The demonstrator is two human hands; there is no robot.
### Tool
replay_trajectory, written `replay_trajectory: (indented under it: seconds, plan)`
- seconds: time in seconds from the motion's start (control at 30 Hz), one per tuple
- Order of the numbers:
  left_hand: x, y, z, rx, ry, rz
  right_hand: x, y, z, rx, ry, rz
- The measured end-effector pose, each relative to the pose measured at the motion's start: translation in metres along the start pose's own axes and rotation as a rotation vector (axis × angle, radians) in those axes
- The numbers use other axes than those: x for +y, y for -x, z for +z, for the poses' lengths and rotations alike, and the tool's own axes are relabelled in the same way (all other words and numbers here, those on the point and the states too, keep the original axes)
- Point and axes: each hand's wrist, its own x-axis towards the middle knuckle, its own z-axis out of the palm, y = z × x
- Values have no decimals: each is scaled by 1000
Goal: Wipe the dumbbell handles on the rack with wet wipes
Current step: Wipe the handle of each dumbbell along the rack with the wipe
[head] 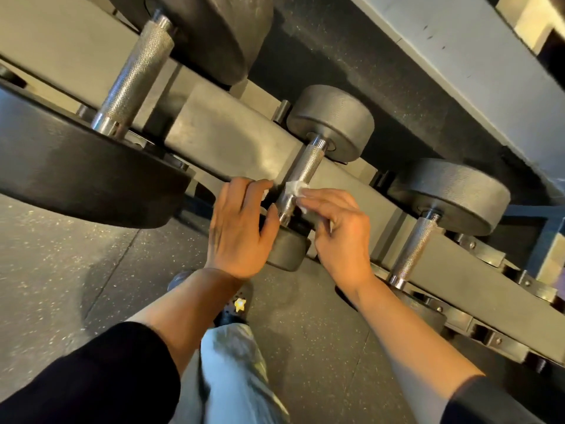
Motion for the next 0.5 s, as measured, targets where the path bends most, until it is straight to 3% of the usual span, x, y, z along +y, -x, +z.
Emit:
replay_trajectory:
  seconds: [0.1,0.17,0.23,0.4,0.5]
  plan:
    - [4,-1,-3,-19,-63,53,7,-20,3,235,-8,130]
    - [5,-1,-5,-42,-88,81,8,-29,10,274,-58,169]
    - [6,-2,-5,-62,-112,92,6,-26,20,272,-108,170]
    - [9,-4,-6,-77,-142,104,-9,7,28,139,-332,423]
    - [12,-6,-8,-106,-181,104,-13,19,24,70,-361,481]
